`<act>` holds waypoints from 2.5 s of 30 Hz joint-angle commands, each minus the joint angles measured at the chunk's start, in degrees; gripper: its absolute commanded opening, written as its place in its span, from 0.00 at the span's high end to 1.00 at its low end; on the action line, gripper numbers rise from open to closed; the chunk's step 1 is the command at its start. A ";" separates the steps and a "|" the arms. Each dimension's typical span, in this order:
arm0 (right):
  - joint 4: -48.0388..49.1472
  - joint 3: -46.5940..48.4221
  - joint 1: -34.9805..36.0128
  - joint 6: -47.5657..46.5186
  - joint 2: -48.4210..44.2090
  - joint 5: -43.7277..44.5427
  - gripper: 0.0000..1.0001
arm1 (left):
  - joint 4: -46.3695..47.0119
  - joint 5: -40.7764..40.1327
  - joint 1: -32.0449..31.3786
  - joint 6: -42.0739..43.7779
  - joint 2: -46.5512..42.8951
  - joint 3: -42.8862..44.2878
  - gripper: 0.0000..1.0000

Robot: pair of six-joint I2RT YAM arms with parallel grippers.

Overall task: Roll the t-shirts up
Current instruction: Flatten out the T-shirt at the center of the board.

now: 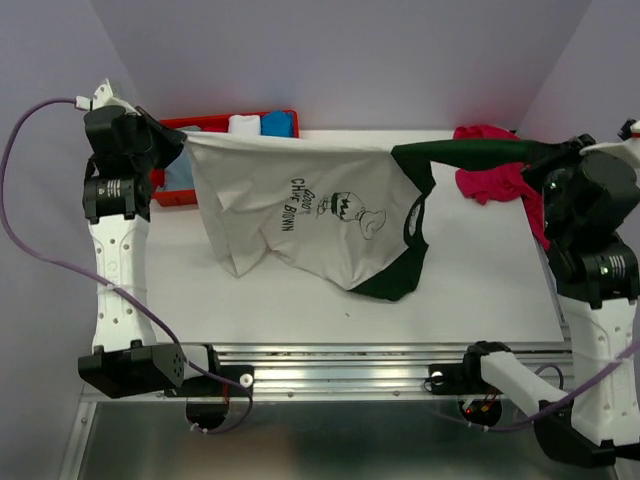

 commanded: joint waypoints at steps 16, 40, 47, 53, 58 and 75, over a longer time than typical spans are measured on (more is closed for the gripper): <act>-16.75 -45.32 0.00 21.38 -30.72 -9.86 0.99 | -1.25 7.74 1.91 2.72 -19.19 -46.41 0.36; -9.45 -45.84 0.00 19.62 -24.83 -13.28 0.99 | -0.55 -7.02 -22.95 -18.73 -25.70 -61.36 0.54; -9.27 -45.31 0.00 19.18 -24.39 -13.46 0.99 | -0.20 -12.46 -27.70 -20.22 -17.35 -59.95 0.45; -9.10 -45.66 0.00 19.36 -24.48 -13.99 0.99 | 3.05 -14.41 -28.93 -21.98 -13.84 -61.53 0.45; -8.92 -45.75 0.00 19.18 -24.22 -14.16 0.99 | 6.48 -15.46 -29.02 -21.89 -10.06 -62.41 0.43; -8.92 -37.26 0.00 15.07 -20.54 -8.29 0.99 | 1.22 -23.37 -27.01 -13.21 -2.40 -45.29 1.00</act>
